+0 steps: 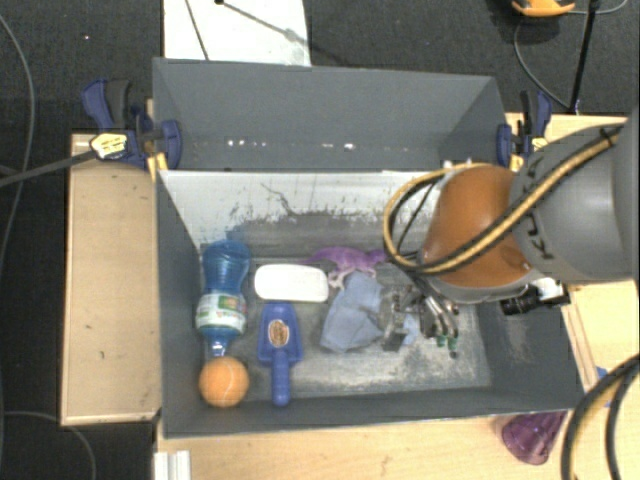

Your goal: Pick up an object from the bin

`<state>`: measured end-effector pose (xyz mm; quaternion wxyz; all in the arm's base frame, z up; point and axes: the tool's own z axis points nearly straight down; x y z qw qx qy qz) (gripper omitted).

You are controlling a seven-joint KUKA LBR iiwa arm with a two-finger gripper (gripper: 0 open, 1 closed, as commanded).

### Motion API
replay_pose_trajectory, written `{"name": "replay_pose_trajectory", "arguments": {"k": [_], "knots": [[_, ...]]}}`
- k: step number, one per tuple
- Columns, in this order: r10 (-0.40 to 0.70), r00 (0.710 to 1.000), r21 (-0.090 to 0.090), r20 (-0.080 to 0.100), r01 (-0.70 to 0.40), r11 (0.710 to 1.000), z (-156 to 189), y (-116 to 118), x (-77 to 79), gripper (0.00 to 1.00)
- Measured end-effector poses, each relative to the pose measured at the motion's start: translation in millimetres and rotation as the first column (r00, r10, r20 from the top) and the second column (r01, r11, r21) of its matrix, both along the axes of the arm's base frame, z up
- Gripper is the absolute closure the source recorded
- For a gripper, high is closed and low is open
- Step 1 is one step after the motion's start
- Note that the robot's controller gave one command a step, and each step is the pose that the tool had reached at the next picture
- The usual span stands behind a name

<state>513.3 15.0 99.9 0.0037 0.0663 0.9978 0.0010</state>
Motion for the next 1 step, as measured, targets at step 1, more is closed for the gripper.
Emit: {"name": "replay_pose_trajectory", "arguments": {"k": [1], "knots": [[0.001,1.000,0.000,0.001,-0.001,1.000,15.0,0.0,0.6,1.00]]}}
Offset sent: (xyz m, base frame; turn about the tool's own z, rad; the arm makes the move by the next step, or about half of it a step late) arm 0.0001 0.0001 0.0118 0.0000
